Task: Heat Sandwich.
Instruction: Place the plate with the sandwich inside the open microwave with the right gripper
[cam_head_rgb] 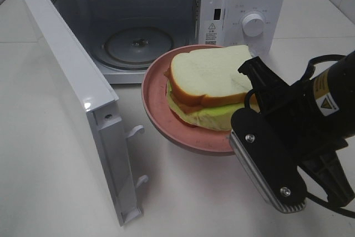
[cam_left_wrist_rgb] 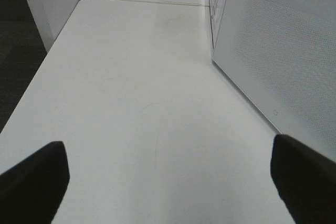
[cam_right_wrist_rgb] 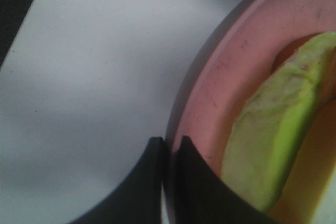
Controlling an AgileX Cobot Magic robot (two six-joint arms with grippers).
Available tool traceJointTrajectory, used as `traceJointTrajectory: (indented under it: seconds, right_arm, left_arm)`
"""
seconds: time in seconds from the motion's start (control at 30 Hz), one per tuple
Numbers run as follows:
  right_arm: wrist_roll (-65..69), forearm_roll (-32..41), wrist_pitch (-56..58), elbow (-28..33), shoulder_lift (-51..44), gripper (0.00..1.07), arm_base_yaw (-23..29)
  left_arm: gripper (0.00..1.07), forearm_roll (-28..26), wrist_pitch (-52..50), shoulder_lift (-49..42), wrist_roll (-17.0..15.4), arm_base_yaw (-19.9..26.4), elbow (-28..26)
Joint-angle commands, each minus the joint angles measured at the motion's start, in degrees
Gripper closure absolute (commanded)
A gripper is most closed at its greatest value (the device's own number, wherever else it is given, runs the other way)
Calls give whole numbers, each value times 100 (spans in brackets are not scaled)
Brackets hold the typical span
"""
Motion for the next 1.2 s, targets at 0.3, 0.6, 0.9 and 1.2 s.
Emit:
traceJointTrajectory:
  seconds: [0.3, 0.6, 0.9, 1.2]
  right_arm:
    - [-1530, 762, -143, -17, -6, 104, -814]
    - [-2567, 1536, -218, -17, 63, 104, -1175]
    - [-2555, 1650, -269, -367, 401, 104, -1163]
    - [-2555, 1650, -281, -894, 1020, 104, -1157]
  left_arm:
    - [9, 0, -29, -143, 0, 6, 17]
    - [9, 0, -29, -143, 0, 6, 17]
    - [9, 0, -29, -143, 0, 6, 17]
    - [9, 0, -29, -143, 0, 6, 17]
